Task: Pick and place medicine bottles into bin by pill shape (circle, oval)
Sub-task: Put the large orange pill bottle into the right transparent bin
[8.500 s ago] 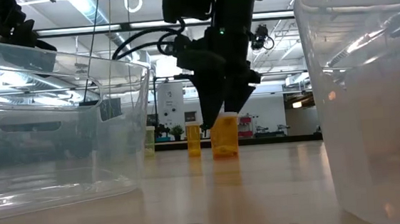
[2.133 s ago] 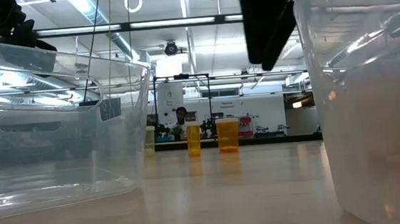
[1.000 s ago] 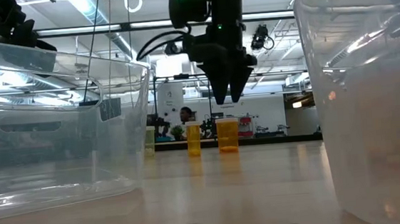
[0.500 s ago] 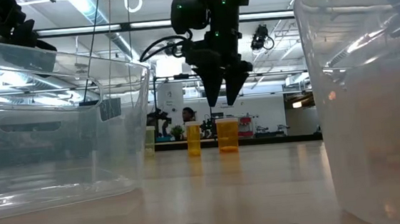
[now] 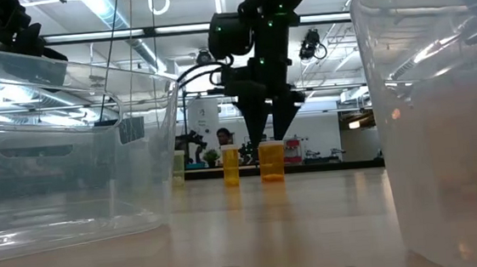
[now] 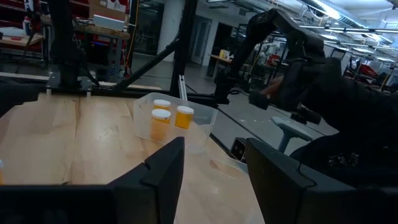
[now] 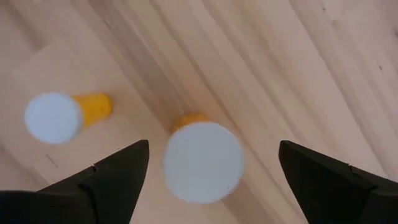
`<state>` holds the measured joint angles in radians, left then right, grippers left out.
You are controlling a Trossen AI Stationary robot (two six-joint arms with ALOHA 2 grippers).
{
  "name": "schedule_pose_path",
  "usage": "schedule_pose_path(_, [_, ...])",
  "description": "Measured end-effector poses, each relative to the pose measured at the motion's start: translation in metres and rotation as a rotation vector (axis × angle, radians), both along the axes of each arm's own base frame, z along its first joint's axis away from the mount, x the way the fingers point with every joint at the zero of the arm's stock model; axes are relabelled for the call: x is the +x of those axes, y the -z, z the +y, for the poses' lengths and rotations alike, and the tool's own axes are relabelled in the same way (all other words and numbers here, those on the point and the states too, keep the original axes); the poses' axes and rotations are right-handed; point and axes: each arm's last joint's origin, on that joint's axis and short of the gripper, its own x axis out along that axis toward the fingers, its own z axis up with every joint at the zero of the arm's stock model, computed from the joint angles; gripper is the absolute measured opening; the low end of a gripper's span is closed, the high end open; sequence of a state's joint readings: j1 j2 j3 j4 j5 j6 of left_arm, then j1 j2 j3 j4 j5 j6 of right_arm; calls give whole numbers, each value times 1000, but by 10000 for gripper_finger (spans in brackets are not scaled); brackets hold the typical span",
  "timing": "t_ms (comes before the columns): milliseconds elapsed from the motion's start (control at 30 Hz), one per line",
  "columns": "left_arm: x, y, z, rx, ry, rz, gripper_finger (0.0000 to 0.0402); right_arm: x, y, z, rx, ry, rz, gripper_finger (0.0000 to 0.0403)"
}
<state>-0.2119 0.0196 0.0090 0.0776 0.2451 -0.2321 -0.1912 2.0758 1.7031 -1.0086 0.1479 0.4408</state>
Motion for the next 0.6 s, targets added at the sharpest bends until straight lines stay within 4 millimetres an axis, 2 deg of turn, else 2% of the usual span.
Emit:
schedule_pose_path(200, [0,0,0,0,0,0,178,-3,15,-5,17,9,-12,367])
schedule_pose_path(333, [0,0,0,0,0,0,181,-3,18,-5,14,-2,-19,363])
schedule_pose_path(600, [0,0,0,0,0,0,178,-3,18,-5,17,2,-20,309])
